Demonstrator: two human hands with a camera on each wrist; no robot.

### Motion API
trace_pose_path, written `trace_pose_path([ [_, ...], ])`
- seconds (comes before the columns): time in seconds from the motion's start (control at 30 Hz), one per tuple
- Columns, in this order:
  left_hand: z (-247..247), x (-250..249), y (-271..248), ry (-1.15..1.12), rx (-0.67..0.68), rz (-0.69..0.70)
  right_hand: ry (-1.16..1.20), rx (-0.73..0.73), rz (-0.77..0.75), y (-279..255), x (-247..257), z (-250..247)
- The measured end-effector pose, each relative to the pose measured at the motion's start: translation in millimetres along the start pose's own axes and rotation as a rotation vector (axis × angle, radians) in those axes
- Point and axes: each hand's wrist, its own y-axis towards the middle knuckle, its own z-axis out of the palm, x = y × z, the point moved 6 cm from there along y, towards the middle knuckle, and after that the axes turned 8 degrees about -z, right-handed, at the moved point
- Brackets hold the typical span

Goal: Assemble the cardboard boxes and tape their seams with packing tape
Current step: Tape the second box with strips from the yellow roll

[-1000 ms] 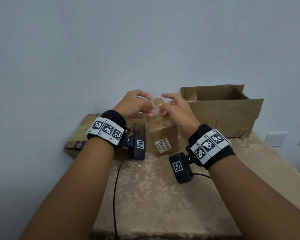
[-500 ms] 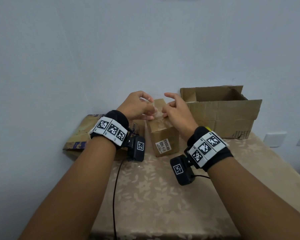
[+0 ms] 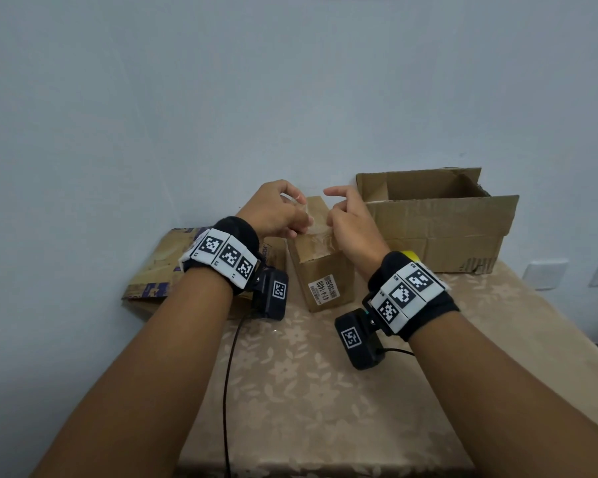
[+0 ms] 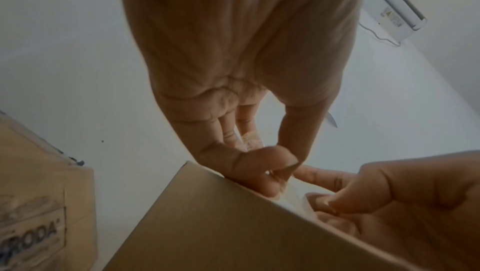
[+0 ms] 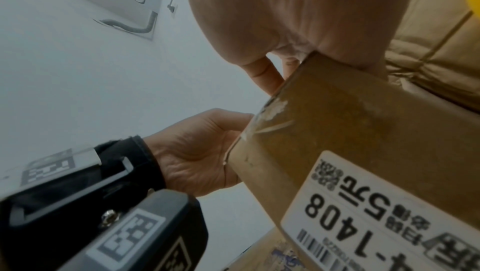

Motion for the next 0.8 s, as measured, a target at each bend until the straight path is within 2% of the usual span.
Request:
trace_pose_path([
  [0.13,0.1,1.5,0.8,0.018,-0.01,-0.002,-0.018,0.005,-0.027,1.7,-1.9,2.3],
  [0.4,1.0,1.9,2.0,0.054,-0.01,-0.01,-0.16,0.03,-0.18,6.0,-4.6,9.2],
  [0.67,2.1,-5.7,3.6,0.192,-0.063,-0.006,-0.18,-0.009,-0.184,4.0,-6.7,5.2],
  [0.8,4.2,-14.1,4.6,0.316,-0.106,0.042,-0.257,0.003,-0.205,4.2,-6.1,4.4],
])
